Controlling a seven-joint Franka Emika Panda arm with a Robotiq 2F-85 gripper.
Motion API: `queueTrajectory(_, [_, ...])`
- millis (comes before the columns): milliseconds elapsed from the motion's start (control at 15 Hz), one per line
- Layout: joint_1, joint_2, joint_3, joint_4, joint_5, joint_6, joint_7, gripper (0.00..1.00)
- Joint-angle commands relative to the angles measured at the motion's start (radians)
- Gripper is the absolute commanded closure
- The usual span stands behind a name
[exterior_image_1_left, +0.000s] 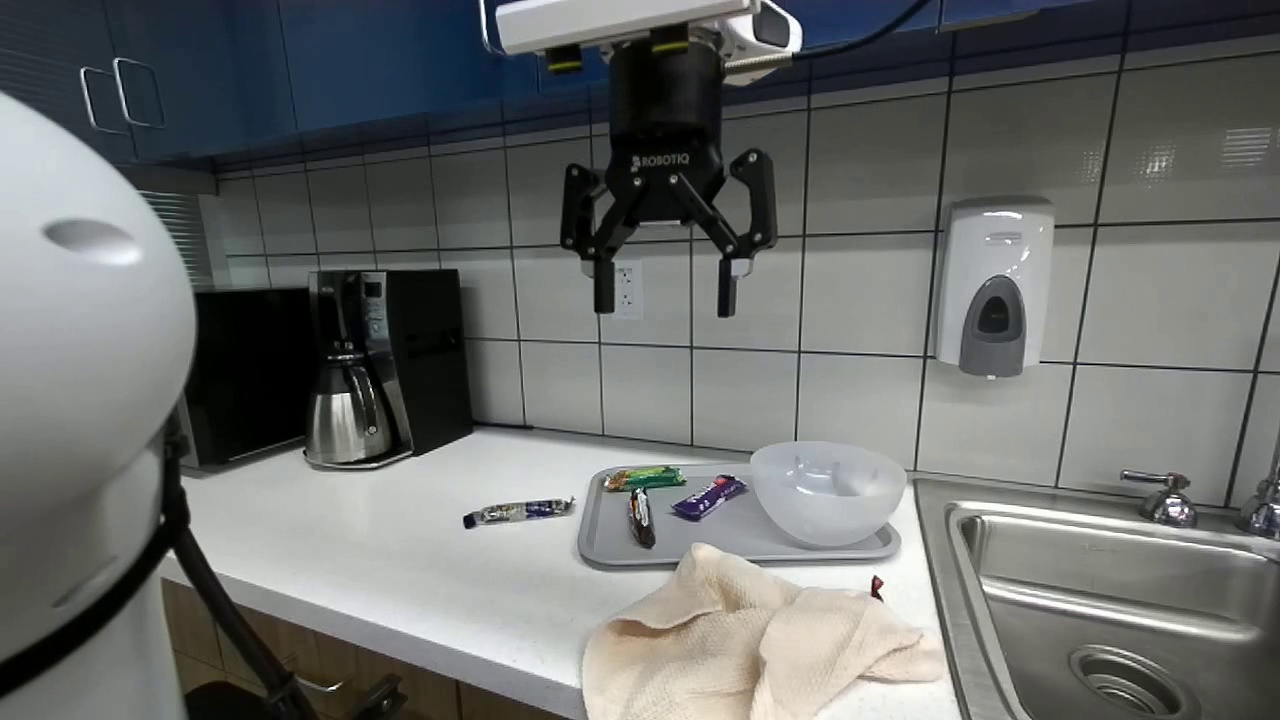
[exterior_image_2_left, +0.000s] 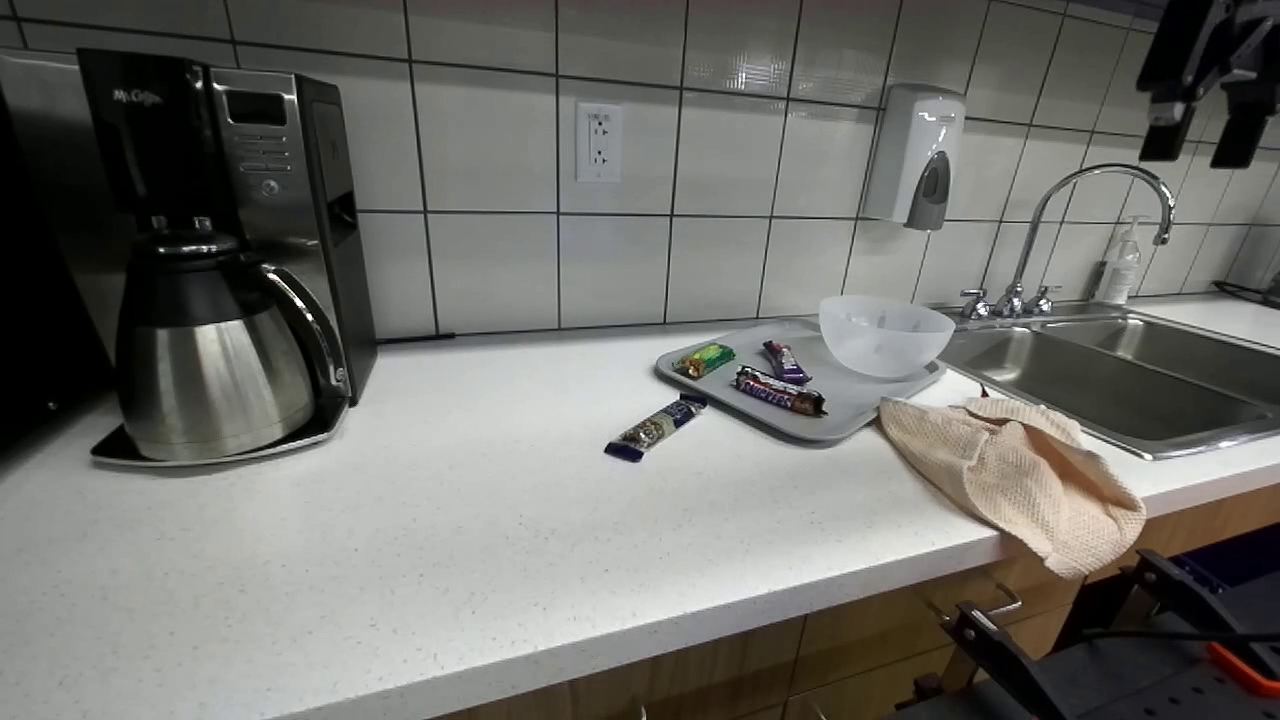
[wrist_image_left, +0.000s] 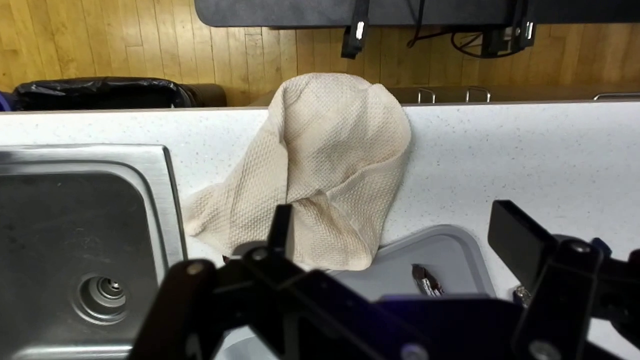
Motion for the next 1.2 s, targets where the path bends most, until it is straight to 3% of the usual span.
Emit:
queueTrajectory(0, [0.005,0.039,0.022,-0.031,-0.018,0.083,-0.029,0.00])
queueTrajectory(533, [0.033,0.215,0.043,-0.038,-0.004,0.243,-0.060,0.00])
queueTrajectory(600, [0.021,0.167,0.045,-0.050,0.010,0.210,-0.042,0.00])
queueTrajectory(1133, [0.023,0.215,0.050,-0.048,0.010,0.239,-0.043,0.00])
